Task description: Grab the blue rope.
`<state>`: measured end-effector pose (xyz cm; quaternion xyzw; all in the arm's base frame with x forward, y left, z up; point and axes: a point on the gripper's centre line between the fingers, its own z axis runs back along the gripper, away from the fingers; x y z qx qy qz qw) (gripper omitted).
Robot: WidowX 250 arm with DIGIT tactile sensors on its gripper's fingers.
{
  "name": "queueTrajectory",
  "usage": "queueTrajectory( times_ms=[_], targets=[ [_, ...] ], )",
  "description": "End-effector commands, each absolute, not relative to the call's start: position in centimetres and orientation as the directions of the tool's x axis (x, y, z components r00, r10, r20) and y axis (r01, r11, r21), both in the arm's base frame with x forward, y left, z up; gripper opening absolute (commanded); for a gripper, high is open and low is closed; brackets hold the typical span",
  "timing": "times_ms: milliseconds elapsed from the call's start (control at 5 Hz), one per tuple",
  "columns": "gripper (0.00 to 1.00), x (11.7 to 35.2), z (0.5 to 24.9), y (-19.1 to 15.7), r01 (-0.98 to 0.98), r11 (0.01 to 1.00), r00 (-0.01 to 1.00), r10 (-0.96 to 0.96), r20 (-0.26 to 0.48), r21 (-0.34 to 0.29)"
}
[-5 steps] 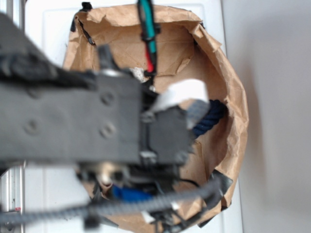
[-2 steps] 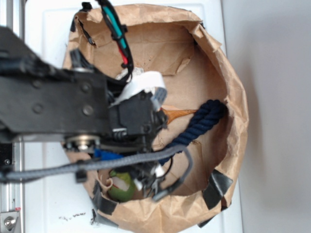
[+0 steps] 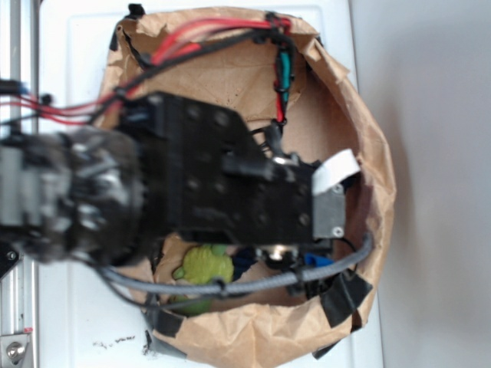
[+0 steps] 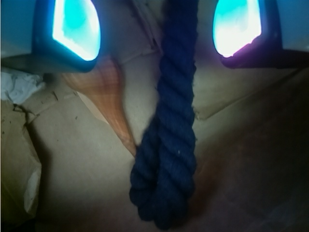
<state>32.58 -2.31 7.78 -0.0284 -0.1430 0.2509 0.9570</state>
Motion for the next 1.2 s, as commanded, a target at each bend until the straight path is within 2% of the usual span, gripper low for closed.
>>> queueTrajectory(
  times_ms=[0,200,400,600,800,1000],
  targets=[
    [1.00,36.8,9.5,-3.0,-0.469,0.864,0.816,0.504,0.282,-0.185],
    [1.00,36.9,9.6,-3.5,-0.444,0.870,0.826,0.490,0.277,-0.216],
    [1.00,37.5,8.8,-3.6,-0.431,0.880,0.838,0.472,0.272,-0.199],
    [0.92,37.2,8.3,-3.1,-0.419,0.891,0.846,0.453,0.282,-0.175],
    [0.00,36.8,8.4,-2.3,-0.410,0.893,0.840,0.449,0.304,-0.185],
    [0.00,36.4,8.4,-1.9,-0.392,0.899,0.828,0.437,0.352,-0.194]
  ],
)
